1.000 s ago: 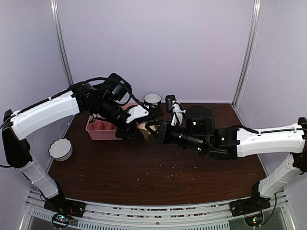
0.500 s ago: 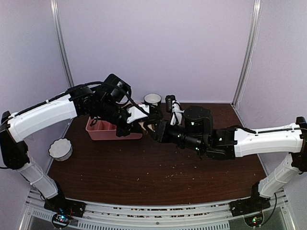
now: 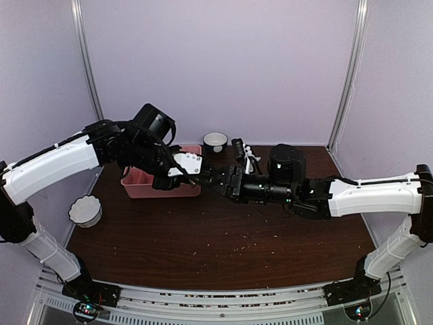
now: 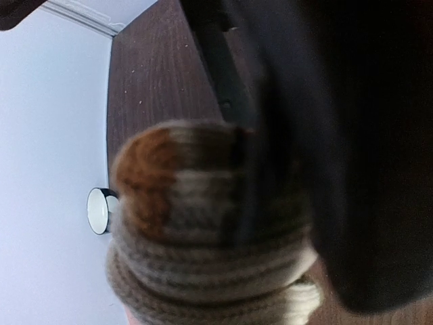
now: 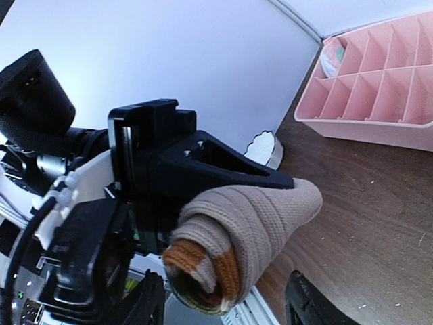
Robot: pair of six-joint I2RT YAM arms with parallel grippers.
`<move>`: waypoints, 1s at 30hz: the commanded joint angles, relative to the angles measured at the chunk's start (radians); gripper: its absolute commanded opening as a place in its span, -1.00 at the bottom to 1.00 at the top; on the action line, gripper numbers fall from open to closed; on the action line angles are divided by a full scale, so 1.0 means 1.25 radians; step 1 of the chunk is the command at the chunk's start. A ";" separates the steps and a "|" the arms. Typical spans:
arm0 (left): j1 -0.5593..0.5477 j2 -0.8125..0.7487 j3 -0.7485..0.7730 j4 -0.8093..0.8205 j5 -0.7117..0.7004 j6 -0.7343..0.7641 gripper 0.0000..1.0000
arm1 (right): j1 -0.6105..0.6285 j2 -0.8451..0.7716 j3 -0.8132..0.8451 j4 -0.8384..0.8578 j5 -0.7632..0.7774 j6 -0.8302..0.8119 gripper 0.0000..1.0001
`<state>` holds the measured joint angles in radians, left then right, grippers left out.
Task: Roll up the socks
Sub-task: Pass from the left arm to the right
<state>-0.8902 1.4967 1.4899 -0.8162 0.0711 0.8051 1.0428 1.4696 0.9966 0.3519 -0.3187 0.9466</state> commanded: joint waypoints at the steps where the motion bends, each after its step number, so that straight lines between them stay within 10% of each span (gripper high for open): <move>1: -0.010 -0.031 0.019 -0.061 -0.021 0.108 -1.00 | -0.004 -0.020 -0.004 0.090 -0.135 0.042 0.23; 21: -0.107 -0.011 0.030 -0.057 -0.121 0.117 -1.00 | -0.006 0.111 0.074 0.104 -0.146 0.107 -0.04; 30: -0.122 -0.009 0.019 -0.021 -0.195 0.105 -1.00 | -0.023 0.120 0.040 0.085 -0.076 0.134 -0.96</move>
<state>-1.0149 1.4845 1.5139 -0.9630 -0.1738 0.9440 1.0218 1.6173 1.0615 0.4301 -0.4862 1.0874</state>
